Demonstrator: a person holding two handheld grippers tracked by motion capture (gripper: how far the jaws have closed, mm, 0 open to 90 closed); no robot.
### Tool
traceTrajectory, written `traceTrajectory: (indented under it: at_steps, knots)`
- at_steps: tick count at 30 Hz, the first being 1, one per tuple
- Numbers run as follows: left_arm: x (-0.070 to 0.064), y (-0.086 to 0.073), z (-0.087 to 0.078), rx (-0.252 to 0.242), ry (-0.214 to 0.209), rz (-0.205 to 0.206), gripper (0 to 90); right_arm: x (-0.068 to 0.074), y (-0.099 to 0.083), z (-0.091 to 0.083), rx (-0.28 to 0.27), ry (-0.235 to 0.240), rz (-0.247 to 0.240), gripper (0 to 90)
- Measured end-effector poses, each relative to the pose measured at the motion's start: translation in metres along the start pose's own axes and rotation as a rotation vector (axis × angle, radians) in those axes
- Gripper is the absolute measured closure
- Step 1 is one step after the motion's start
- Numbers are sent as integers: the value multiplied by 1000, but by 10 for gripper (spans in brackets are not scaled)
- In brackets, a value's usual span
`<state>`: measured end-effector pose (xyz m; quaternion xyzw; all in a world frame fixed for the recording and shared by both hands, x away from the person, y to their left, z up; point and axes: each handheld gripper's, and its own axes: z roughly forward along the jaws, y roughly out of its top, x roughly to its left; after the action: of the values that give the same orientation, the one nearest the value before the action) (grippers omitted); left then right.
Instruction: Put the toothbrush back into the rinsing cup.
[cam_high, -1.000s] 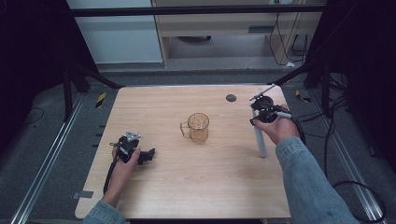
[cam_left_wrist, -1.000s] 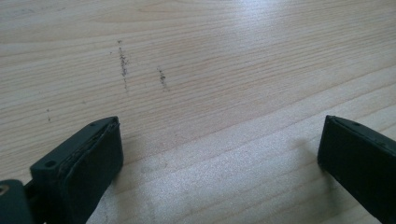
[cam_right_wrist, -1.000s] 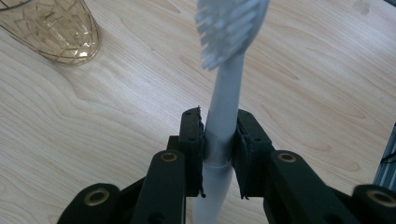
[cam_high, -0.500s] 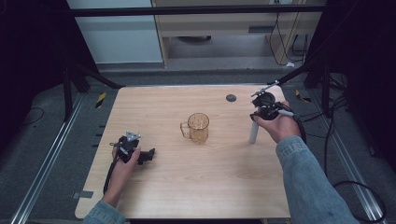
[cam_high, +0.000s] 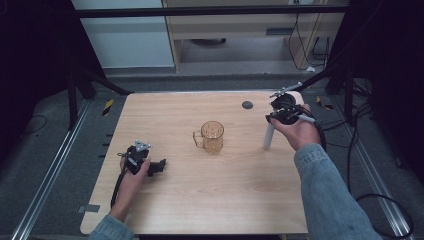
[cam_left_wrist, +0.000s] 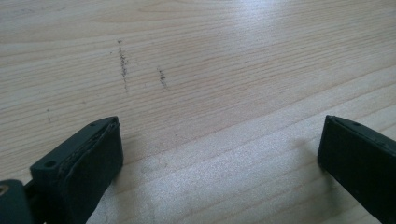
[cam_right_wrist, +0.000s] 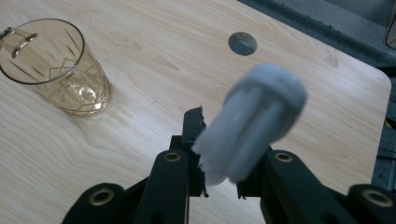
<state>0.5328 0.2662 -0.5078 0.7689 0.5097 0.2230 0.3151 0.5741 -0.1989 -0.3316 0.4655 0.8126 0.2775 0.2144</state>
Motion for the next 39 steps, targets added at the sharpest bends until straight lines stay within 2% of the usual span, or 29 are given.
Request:
traceTrajectory:
  at_steps: [6,12,22,29,39]
  knots:
    - [0,0,0,0,0,0,0,3,5,-1,-37,5,2,767]
    - [0,0,0,0,0,0,0,11,14,-1,-95,18,-4,768]
    - [0,0,0,0,0,0,0,24,26,2,-138,41,-16,767]
    - [0,0,0,0,0,0,0,27,30,2,-160,43,-17,768]
    - [0,0,0,0,0,0,0,34,44,-6,-216,57,-19,768]
